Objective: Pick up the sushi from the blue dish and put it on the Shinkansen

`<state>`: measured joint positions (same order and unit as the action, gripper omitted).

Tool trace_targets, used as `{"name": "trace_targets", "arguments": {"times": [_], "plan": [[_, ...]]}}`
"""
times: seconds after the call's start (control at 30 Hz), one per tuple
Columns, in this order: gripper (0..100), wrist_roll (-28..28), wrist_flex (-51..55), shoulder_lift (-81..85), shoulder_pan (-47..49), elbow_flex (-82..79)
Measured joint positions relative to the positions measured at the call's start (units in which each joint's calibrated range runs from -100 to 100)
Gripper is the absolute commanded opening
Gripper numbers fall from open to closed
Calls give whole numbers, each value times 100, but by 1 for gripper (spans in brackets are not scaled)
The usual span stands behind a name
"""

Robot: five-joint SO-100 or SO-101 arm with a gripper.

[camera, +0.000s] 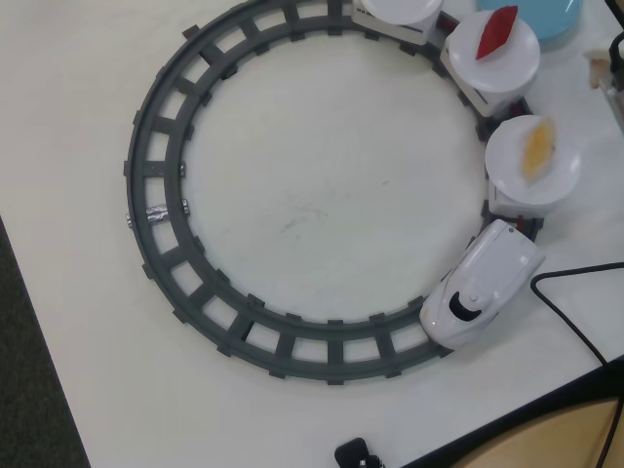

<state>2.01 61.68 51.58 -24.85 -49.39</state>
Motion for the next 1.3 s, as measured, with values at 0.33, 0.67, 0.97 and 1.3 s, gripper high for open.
{"name": "trace_targets", "arguments": {"times": [0.33, 0.67, 0.97, 1.3], "plan": [[2, 0, 192, -328, -16, 819], [2, -16, 1636, -3747, 260, 5097], [2, 26, 2143, -6771, 433, 7411], [2, 329, 2170, -7815, 417, 8339]]}}
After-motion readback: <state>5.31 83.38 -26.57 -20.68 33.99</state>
